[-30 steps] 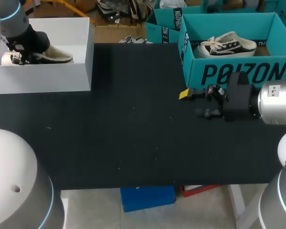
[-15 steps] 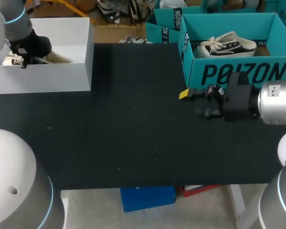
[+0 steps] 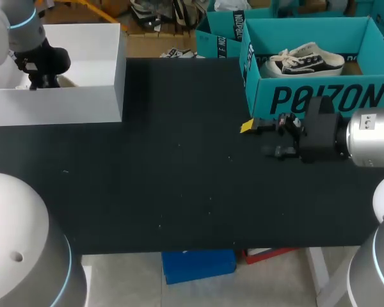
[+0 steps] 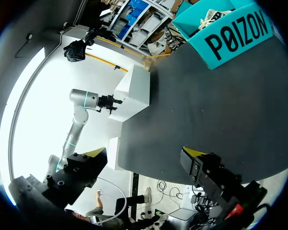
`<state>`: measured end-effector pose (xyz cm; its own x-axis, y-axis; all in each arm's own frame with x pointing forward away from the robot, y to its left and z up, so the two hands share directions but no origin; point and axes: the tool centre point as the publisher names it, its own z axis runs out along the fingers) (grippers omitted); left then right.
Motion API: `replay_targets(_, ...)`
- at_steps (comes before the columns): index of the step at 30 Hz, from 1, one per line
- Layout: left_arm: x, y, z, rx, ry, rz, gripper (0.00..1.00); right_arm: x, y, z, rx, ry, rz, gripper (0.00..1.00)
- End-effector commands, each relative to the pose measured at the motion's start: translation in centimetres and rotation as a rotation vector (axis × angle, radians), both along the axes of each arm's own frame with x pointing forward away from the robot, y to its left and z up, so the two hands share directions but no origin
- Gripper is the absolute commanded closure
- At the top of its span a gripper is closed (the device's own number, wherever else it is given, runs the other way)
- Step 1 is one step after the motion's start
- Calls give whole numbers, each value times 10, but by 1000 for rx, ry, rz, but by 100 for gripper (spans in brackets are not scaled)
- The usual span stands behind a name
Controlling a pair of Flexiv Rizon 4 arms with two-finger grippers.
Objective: Take the shoe out of the shoebox, open the shoe tongue, remove and reinsert the insole, then place the shoe into the shoebox
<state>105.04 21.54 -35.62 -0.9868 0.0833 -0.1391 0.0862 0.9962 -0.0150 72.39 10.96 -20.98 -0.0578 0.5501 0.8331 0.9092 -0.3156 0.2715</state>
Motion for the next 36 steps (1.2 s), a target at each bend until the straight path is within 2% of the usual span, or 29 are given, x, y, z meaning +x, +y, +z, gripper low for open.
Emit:
replay_targets(1,0,-4,17,8,8,-1,0,1,0,0,0,0,0,0)
replay_targets(11,4,-12,59,27,-16,44,0,1,0,0,0,0,0,0)
replay_targets(15,1,-17,77,-10,-27,75,0,1,0,0,0,0,0,0)
replay_targets(18,-5,-23,89,-144,-6,94,0,1,0,0,0,0,0,0)
replay_targets(20,-9,-26,94,-143,-23,98,0,1,0,0,0,0,0,0)
replay_targets(25,-24,-40,107,-250,-51,71,0,1,0,0,0,0,0,0)
replay_targets(27,-33,-50,112,-369,-38,36,0,1,0,0,0,0,0,0)
replay_targets(29,-44,-58,115,-405,-57,19,0,1,0,0,0,0,0,0)
replay_targets(31,-56,-67,119,-497,-51,-1,0,1,0,0,0,0,0,0)
replay_targets(33,-65,-73,121,-520,-73,-4,0,1,0,0,0,0,0,0)
replay_targets(36,-78,-81,125,-634,-64,-11,0,1,0,0,0,0,0,0)
